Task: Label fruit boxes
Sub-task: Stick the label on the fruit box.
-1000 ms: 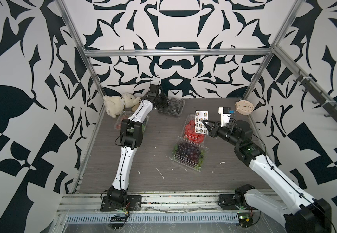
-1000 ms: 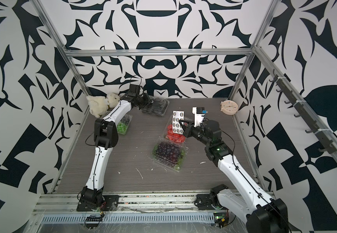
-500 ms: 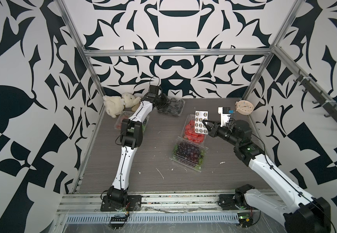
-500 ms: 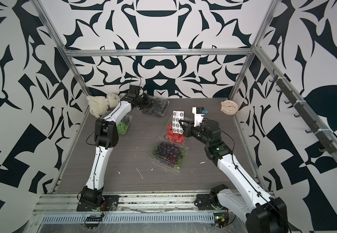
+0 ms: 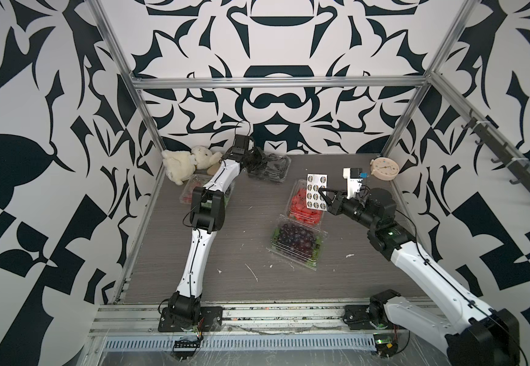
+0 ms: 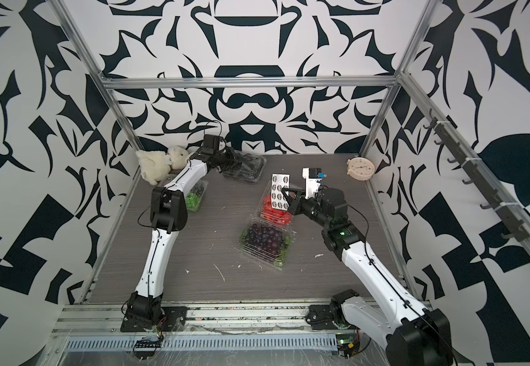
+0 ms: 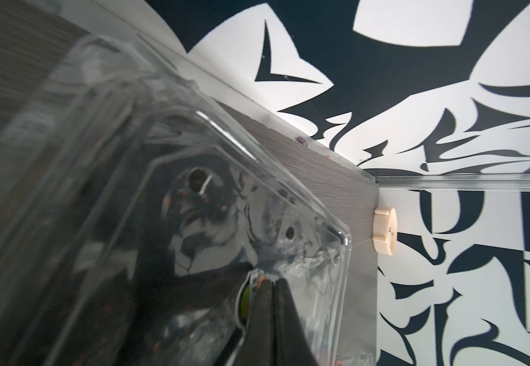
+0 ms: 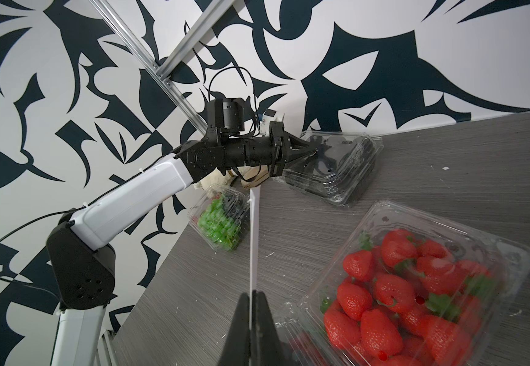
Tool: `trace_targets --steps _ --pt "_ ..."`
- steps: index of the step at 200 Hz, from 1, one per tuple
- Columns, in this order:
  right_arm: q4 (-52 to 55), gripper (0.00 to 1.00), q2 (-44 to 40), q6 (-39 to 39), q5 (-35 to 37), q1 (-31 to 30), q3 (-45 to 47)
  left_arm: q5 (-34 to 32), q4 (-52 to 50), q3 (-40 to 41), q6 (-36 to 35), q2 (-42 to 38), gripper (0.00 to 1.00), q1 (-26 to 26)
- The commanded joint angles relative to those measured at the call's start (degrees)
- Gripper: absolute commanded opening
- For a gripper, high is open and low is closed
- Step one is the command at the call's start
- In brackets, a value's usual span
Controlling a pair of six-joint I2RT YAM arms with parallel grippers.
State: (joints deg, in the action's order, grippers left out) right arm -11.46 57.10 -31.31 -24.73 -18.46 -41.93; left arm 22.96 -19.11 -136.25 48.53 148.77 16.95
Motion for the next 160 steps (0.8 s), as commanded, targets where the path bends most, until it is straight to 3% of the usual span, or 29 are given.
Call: trace_targets --steps 1,75,123,160 --pt "-2.9 0.0 -0.2 -0.2 -0.7 0.3 -0.1 1.1 -1.4 -0.8 0.4 2.3 0.05 -0.3" --pt "-3.3 0.0 -0.1 -0.2 -0.8 0.4 0.0 -4.0 0.0 7.7 -0.2 -3.8 0.04 -2.7" --pt "-3.7 0.0 0.2 -0.5 -1.1 0.4 -0.1 -2.5 1.4 9.8 -0.2 -9.2 0.06 -2.8" --pt "-4.1 0.0 0.5 -0.8 -1.6 0.5 -0.5 -0.9 3.7 15.3 -0.1 -17.9 0.18 -1.2"
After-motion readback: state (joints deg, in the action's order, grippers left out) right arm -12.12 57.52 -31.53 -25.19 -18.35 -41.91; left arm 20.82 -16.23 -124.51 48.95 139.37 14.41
